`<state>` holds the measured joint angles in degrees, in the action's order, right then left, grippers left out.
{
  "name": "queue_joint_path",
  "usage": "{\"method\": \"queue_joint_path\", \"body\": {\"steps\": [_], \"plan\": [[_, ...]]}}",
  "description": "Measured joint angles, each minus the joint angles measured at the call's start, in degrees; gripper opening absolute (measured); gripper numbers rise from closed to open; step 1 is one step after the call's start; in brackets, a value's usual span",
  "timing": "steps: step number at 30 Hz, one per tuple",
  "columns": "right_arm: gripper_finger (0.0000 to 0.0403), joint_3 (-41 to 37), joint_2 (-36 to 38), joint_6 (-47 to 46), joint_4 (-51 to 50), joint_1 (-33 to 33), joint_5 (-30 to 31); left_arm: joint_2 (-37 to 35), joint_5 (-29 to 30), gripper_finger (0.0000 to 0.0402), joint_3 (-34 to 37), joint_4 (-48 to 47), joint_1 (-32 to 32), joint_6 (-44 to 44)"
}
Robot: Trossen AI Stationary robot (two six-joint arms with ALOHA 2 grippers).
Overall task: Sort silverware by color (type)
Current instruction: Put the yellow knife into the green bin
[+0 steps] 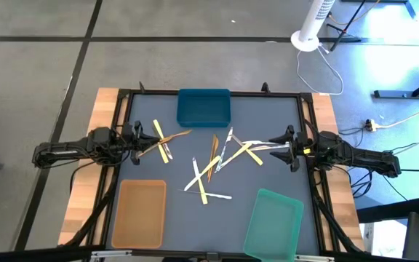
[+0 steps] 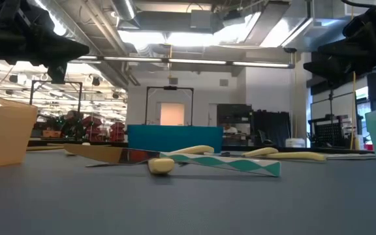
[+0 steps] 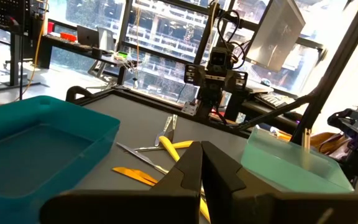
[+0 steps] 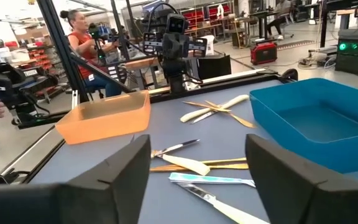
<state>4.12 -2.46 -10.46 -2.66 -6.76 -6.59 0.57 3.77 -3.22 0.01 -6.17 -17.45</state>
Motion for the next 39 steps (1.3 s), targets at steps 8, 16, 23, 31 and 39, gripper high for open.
{"method": "queue_joint_path", "body": {"steps": [8,16,23,31,39], "plan": [[0.0288,0.00,-0.02,0.00,-0.01,0.00,0.17,0.00,0.00,0.0000,-0.01,-0.01,0.00,0.01],[0.0283,0.00,-0.04,-3.08,6.31,0.00,1.95,0.00,0.02,0.0000,-0.02,-0.01,0.00,0.02],[0.0282,0.00,-0.61,-2.84,9.53,0.00,1.62,0.00,0.20,0.0000,0.00,-0.01,0.00,0.02],[0.0282,6.51,-9.19,0.20,8.11,0.00,1.53,0.00,0.21,0.0000,-0.01,-0.02,-0.01,0.01],[0.0282,19.59,-25.47,7.87,-4.45,0.00,1.67,-0.01,0.22,0.0000,-0.01,0.00,-0.01,0.02]]}}
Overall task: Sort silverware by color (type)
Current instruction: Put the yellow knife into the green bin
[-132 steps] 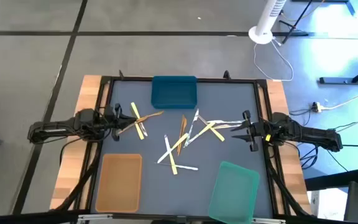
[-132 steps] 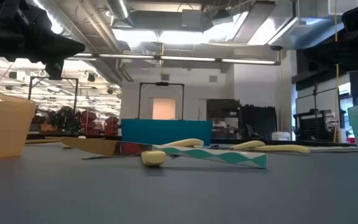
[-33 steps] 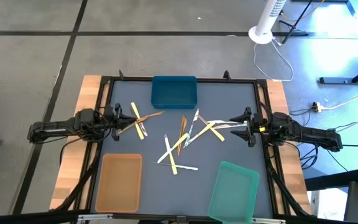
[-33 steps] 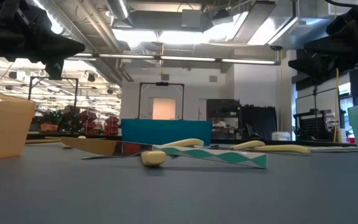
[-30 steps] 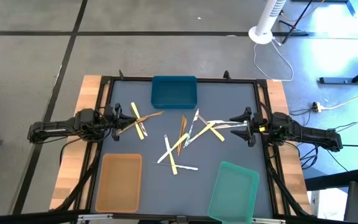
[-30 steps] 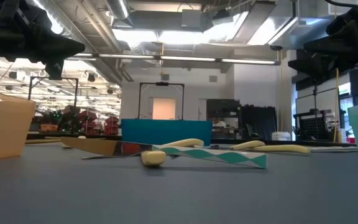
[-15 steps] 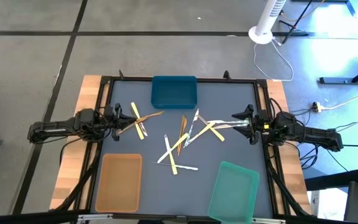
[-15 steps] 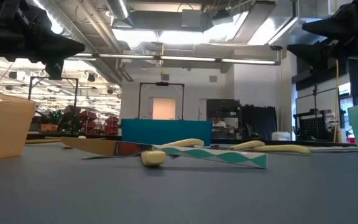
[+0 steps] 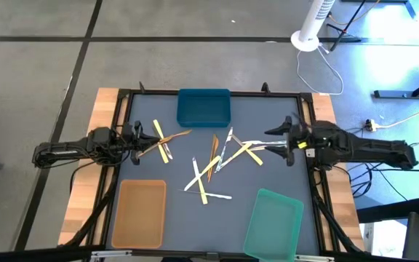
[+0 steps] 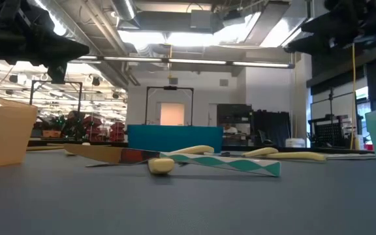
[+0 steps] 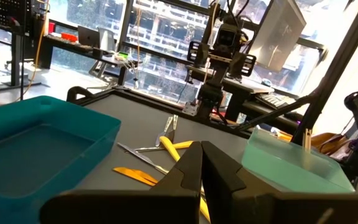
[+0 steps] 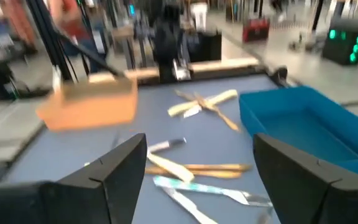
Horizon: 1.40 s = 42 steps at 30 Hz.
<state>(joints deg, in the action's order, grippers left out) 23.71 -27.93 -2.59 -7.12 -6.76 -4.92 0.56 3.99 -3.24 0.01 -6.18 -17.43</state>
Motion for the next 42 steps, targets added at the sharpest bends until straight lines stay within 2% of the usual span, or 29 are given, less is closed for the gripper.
{"method": "queue_joint_path", "body": {"steps": [11,22,35,42], "plan": [[0.0282,13.18,-23.56,12.12,-9.67,-0.02,1.57,0.00,0.00,0.0000,0.01,0.00,0.01,-0.02],[0.0282,18.50,-42.21,19.09,-11.17,-0.02,3.34,0.02,0.00,0.0000,0.01,0.00,0.01,-0.02],[0.0282,19.60,-56.14,21.34,-10.67,-0.71,3.28,0.00,0.02,0.0000,0.00,0.01,-0.01,-0.02],[0.0282,19.60,-60.61,21.84,-8.86,-4.24,0.76,0.00,0.02,0.0000,-0.01,0.02,0.01,-0.02]]}}
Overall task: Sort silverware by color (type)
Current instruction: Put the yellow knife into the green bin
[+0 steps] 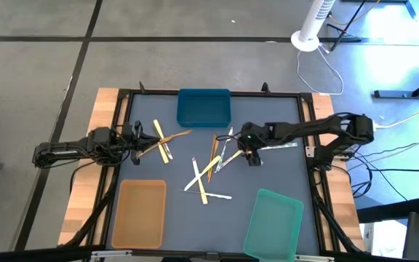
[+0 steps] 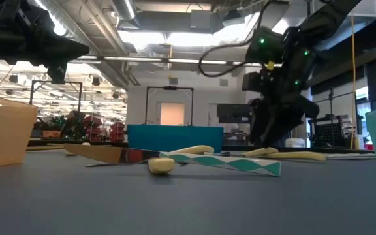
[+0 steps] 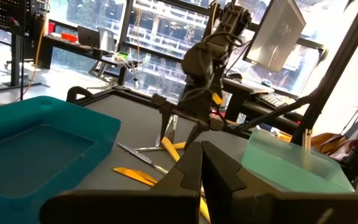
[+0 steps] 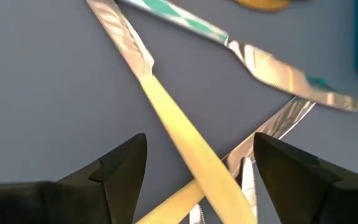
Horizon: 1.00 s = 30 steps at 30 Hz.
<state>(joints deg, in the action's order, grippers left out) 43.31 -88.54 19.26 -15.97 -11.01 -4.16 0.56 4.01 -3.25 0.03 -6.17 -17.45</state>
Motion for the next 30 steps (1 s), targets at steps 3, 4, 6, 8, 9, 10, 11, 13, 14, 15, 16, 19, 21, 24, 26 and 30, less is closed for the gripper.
{"method": "queue_joint_path", "body": {"steps": [3,4,6,8,9,10,11,13,14,15,16,19,21,24,26,30], "plan": [[0.0282,0.00,-1.38,1.84,0.00,-1.09,-2.79,0.00,0.00,0.0000,0.00,-0.01,-0.02,0.00],[0.0282,0.00,-1.85,2.27,0.10,-1.16,-3.18,0.01,0.00,0.0000,0.01,-0.02,-0.02,0.00],[0.0282,0.00,-2.84,2.88,0.87,-1.18,-3.10,0.01,0.00,0.0000,0.00,-0.02,0.00,0.00],[0.0282,0.00,-3.71,3.72,1.60,-1.07,-3.07,0.00,-0.02,0.0000,0.00,-0.02,0.00,0.00],[0.0282,0.00,-4.11,3.86,2.34,-1.03,-3.32,0.00,0.00,0.0000,0.00,-0.02,0.00,0.00],[0.0282,0.02,-4.42,3.95,3.00,-1.03,-3.73,0.00,0.00,0.0000,0.00,-0.02,0.00,0.00],[0.0282,0.02,-4.67,3.98,3.18,-1.05,-4.29,0.00,0.00,0.0000,0.02,-0.02,0.00,0.00],[0.0282,0.07,-5.16,4.04,3.37,-1.07,-4.82,0.00,0.00,0.0000,0.01,-0.02,0.00,0.00],[0.0282,0.09,-5.29,4.12,3.33,-1.07,-4.94,0.01,0.00,0.0000,0.02,-0.02,0.00,-0.01],[0.0282,0.11,-5.53,4.14,3.33,-1.07,-5.00,0.00,0.00,0.0000,0.00,-0.02,-0.01,0.00],[0.0282,0.17,-5.78,4.14,3.33,-1.07,-5.13,0.02,0.00,0.0000,0.00,-0.02,0.00,0.00],[0.0281,0.21,-6.12,4.16,3.29,-1.08,-5.80,0.00,0.00,0.0000,0.02,-0.02,-0.02,0.00],[0.0274,0.22,-6.16,4.16,3.22,-1.07,-5.79,0.00,0.00,0.0000,0.00,-0.02,0.00,0.00],[0.0253,0.20,-6.19,4.19,3.10,-1.07,-5.87,0.00,0.00,0.0000,0.01,-0.02,0.00,0.00],[0.0235,0.20,-6.20,4.21,3.01,-1.03,-5.93,0.01,0.00,0.0000,0.01,-0.02,-0.01,0.00],[0.0203,0.15,-6.22,4.28,2.92,-1.03,-6.00,0.00,0.00,0.0000,0.00,-0.02,-0.02,0.00]]}}
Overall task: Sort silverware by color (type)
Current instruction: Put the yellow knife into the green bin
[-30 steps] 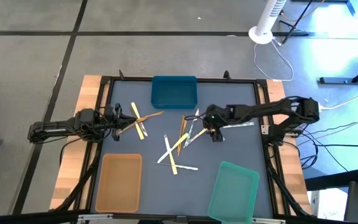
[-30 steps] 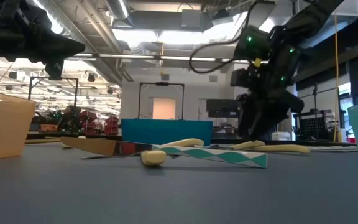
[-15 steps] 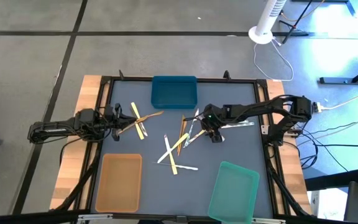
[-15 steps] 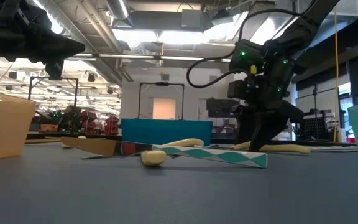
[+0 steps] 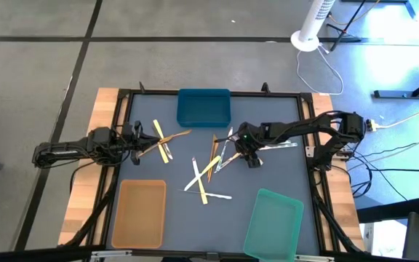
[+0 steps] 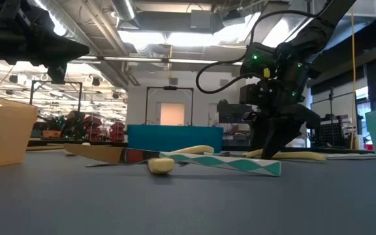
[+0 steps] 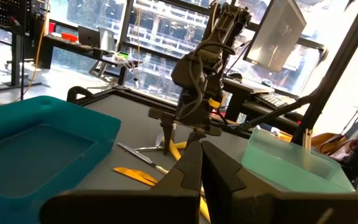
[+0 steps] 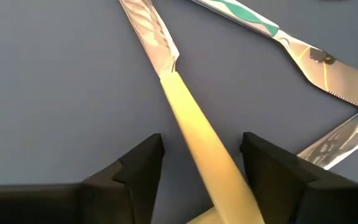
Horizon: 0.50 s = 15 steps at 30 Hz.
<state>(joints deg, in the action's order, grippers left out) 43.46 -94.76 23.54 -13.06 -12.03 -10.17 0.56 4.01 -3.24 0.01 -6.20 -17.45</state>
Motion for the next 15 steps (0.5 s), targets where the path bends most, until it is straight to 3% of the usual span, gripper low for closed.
{"method": "queue_joint_path", "body": {"steps": [15], "plan": [[0.0141,-0.10,-0.09,2.38,-0.04,0.04,-1.01,0.00,-0.01,0.0000,0.01,0.00,0.01,-0.02]]}}
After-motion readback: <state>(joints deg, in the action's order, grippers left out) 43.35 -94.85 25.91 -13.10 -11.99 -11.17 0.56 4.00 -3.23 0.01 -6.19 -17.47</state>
